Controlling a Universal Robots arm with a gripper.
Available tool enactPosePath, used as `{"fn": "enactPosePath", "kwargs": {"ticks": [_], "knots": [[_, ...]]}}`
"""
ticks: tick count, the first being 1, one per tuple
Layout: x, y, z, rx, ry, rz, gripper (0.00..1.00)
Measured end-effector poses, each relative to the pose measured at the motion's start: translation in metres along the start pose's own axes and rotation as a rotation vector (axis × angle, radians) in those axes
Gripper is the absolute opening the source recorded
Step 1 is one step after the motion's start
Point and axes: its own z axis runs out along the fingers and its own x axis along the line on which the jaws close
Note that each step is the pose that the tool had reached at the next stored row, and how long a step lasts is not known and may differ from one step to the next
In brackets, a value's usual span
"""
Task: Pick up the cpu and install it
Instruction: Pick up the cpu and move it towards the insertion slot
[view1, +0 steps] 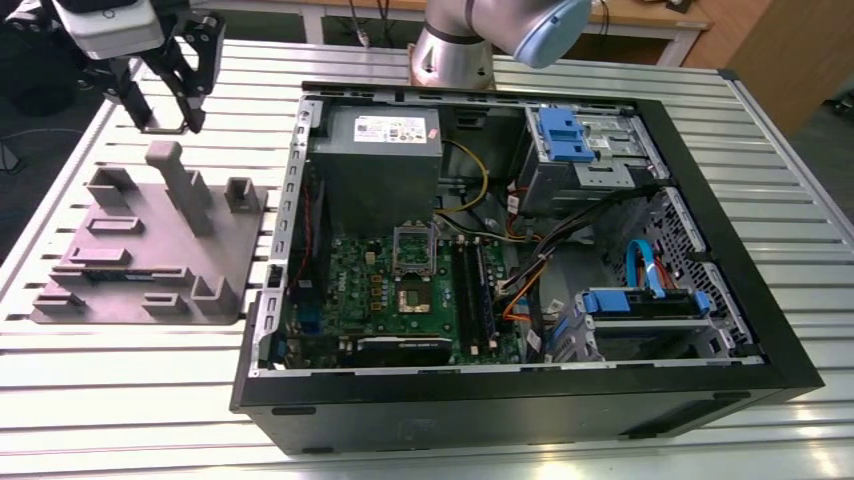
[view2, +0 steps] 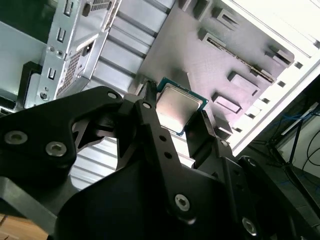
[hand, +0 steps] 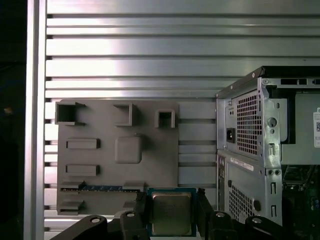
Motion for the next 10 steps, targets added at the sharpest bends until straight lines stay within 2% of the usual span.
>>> {"fn": "enactPosePath", "kwargs": {"ticks": [10], "knots": [[-0.0088, 0.0001, 0.0008, 0.0, 0.0, 0.0, 0.47]]}}
